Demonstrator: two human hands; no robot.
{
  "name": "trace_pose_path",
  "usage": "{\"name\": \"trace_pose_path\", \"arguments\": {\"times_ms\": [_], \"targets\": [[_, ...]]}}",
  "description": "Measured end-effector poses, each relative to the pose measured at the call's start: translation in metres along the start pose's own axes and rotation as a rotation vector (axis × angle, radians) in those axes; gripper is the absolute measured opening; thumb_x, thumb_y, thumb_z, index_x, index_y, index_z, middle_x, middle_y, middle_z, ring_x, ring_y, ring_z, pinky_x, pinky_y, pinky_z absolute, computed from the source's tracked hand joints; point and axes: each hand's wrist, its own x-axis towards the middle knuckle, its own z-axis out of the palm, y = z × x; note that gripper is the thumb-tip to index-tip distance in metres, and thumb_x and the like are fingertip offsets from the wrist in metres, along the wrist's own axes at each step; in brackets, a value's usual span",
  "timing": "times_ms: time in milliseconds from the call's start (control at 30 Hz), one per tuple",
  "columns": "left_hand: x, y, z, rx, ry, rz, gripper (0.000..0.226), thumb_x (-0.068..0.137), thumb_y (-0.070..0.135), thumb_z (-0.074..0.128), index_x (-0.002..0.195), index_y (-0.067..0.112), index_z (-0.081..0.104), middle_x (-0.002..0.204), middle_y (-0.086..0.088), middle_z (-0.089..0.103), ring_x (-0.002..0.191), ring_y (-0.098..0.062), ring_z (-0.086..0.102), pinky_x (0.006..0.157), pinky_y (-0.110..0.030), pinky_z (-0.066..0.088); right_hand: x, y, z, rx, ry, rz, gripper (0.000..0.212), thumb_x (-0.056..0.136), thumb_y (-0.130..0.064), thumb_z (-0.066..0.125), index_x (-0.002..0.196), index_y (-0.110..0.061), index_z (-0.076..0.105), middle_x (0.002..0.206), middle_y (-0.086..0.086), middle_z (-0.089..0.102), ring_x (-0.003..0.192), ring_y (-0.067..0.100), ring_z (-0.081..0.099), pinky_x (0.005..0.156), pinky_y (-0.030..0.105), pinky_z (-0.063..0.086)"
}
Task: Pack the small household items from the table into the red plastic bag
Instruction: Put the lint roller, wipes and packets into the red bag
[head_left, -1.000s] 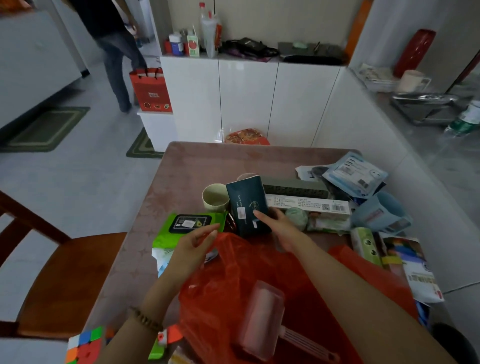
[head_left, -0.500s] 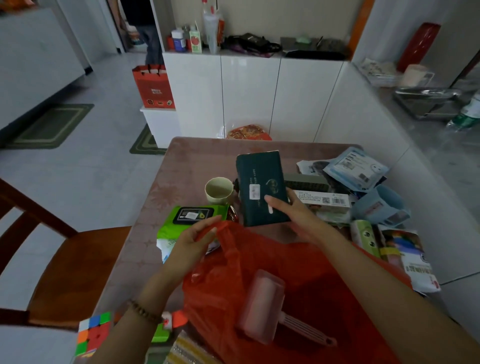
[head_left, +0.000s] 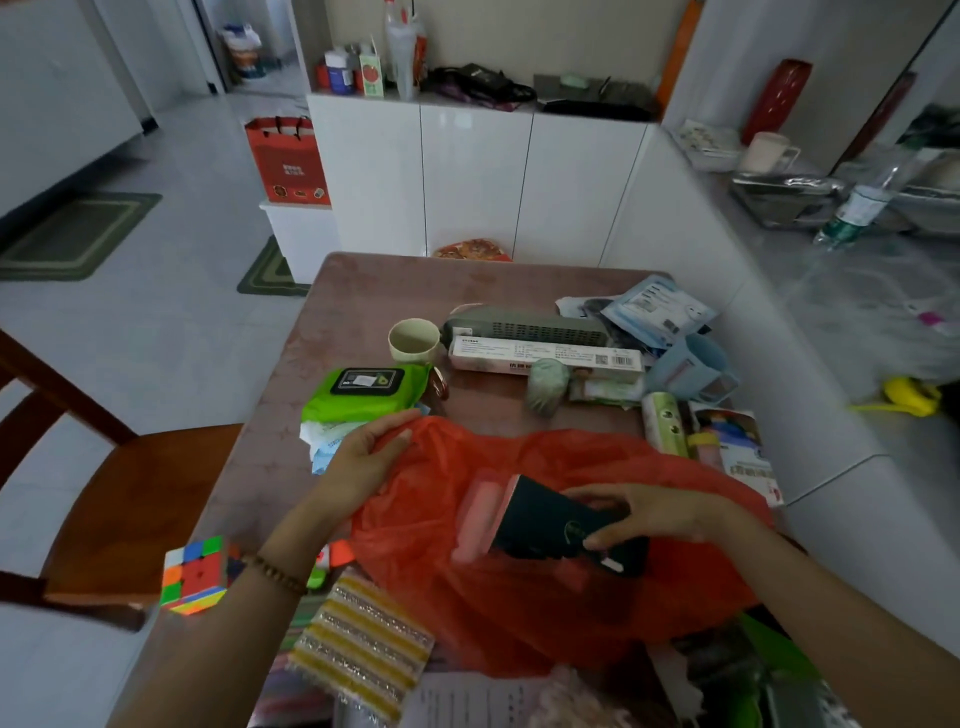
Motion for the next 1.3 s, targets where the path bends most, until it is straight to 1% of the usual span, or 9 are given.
{"name": "trace_pose_path", "arguments": {"times_ms": [300, 533, 633, 833, 933, 1000, 1067, 1133, 1300], "targets": [[0.038, 0.007, 0.007, 0.009, 0.051, 0.05, 0.026, 0.097, 0.013, 0.048, 0.12, 0.019, 0.059, 0.043, 0.013, 0.053, 0.034, 0.004, 0.045, 0.038, -0.003, 0.033, 0.016, -0.044, -0.054, 0.3, 0.167, -0.277, 0.054, 0.08, -0.042, 0.065, 0.13, -0.026, 0.053, 0.13, -0.007, 0.06, 0.119, 0.009, 0.057, 0.102, 0.026, 0.045], [0.091, 0.002, 0.011, 0.008, 0.022, 0.122, 0.024, 0.095, 0.019, 0.052, 0.107, 0.035, 0.065, 0.109, -0.004, 0.067, 0.1, -0.015, 0.063, 0.093, -0.024, 0.047, 0.118, -0.047, -0.087, 0.264, 0.742, -0.207, 0.074, 0.078, -0.018, 0.074, 0.141, -0.015, 0.035, 0.141, 0.011, 0.043, 0.123, 0.022, 0.047, 0.097, 0.028, 0.041], [0.102, -0.005, 0.011, -0.021, -0.018, 0.117, 0.033, 0.096, 0.02, 0.05, 0.096, 0.048, 0.068, 0.094, -0.013, 0.061, 0.085, -0.02, 0.052, 0.066, -0.011, 0.044, 0.158, -0.03, -0.083, 0.307, 0.792, -0.217, 0.077, 0.073, -0.009, 0.078, 0.136, -0.013, 0.035, 0.137, 0.014, 0.044, 0.118, 0.022, 0.047, 0.095, 0.03, 0.042], [0.101, -0.017, 0.003, 0.047, 0.046, 0.099, 0.025, 0.094, 0.018, 0.053, 0.114, 0.026, 0.064, 0.115, 0.005, 0.066, 0.096, 0.016, 0.058, 0.088, -0.003, 0.042, 0.183, -0.025, -0.073, 0.237, 0.971, -0.252, 0.07, 0.068, -0.01, 0.081, 0.124, -0.009, 0.04, 0.125, 0.011, 0.049, 0.116, 0.026, 0.05, 0.087, 0.026, 0.042], [0.088, -0.017, -0.005, 0.048, 0.071, 0.044, 0.026, 0.095, 0.018, 0.051, 0.118, 0.024, 0.063, 0.104, 0.003, 0.064, 0.074, -0.003, 0.058, 0.08, -0.023, 0.052, 0.158, -0.049, -0.063, 0.392, 0.893, -0.384, 0.063, 0.073, -0.017, 0.079, 0.123, -0.018, 0.04, 0.119, 0.005, 0.052, 0.104, 0.018, 0.055, 0.08, 0.02, 0.048], [0.078, -0.017, -0.012, 0.068, 0.092, 0.012, 0.03, 0.095, 0.02, 0.051, 0.122, 0.024, 0.062, 0.104, 0.004, 0.066, 0.108, -0.03, 0.054, 0.091, -0.048, 0.048, 0.129, -0.068, -0.048, 0.484, 0.759, -0.495, 0.053, 0.078, -0.019, 0.075, 0.12, -0.024, 0.043, 0.114, 0.004, 0.059, 0.097, 0.016, 0.062, 0.072, 0.017, 0.053], [0.07, -0.021, -0.019, 0.044, 0.101, 0.008, 0.029, 0.095, 0.022, 0.051, 0.121, 0.027, 0.062, 0.098, 0.004, 0.067, 0.074, -0.016, 0.068, 0.071, -0.039, 0.056, 0.103, -0.076, -0.03, 0.554, 0.514, -0.561, 0.045, 0.079, -0.019, 0.073, 0.117, -0.025, 0.049, 0.112, 0.003, 0.062, 0.097, 0.018, 0.064, 0.075, 0.025, 0.055], [0.063, -0.025, -0.026, 0.007, 0.113, -0.008, 0.029, 0.096, 0.021, 0.05, 0.122, 0.027, 0.061, 0.065, -0.001, 0.058, 0.036, -0.003, 0.04, 0.037, -0.016, 0.037, 0.092, -0.071, -0.011, 0.467, 0.28, -0.563, 0.045, 0.077, -0.012, 0.074, 0.115, -0.02, 0.051, 0.108, 0.004, 0.063, 0.097, 0.016, 0.062, 0.08, 0.027, 0.053], [0.053, -0.029, -0.038, -0.08, 0.107, -0.058, 0.032, 0.097, 0.02, 0.047, 0.126, 0.026, 0.059, 0.042, 0.009, 0.027, 0.035, -0.004, 0.027, 0.035, -0.013, 0.026, 0.118, -0.063, 0.024, 0.07, 0.35, -0.459, 0.059, 0.062, -0.017, 0.085, 0.105, -0.025, 0.046, 0.103, 0.003, 0.065, 0.088, 0.013, 0.066, 0.08, 0.027, 0.056]]}}
